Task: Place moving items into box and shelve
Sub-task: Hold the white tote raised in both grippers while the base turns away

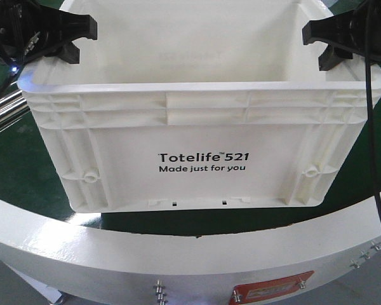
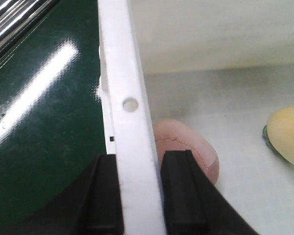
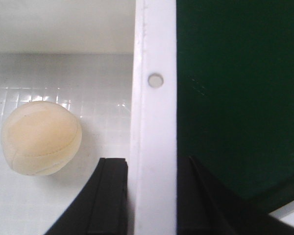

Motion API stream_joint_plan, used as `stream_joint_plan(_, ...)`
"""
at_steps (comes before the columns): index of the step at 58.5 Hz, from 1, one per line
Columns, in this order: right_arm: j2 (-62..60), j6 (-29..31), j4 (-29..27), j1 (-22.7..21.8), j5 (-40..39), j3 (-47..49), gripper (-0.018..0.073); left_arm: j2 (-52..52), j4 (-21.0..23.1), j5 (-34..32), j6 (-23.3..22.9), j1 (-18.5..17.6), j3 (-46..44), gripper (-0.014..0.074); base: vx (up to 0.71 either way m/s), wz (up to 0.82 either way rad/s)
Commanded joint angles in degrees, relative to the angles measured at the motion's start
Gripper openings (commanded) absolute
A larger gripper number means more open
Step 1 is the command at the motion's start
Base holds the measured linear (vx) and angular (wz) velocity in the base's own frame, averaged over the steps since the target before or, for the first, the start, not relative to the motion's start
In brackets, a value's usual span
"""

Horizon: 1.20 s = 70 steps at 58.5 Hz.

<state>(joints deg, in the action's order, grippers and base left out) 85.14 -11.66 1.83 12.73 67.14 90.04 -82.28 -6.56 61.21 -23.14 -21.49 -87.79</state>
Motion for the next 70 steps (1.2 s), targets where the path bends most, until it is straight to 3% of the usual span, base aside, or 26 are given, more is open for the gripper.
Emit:
stream_joint_plan(1,-2.75,0.79,5.34,-0.8,-4.82,2.0,-0.0001,3.3,-4.22,-6.19,0.62,0.32,-2.46,-0.0001,-0.03,0.1)
stream_joint_plan(70,-2.75,0.79,5.34,-0.8,-4.38,2.0,0.0,3.3,-4.22,-6.19,0.62,0.32,-2.46,-0.0001,-0.08,0.34)
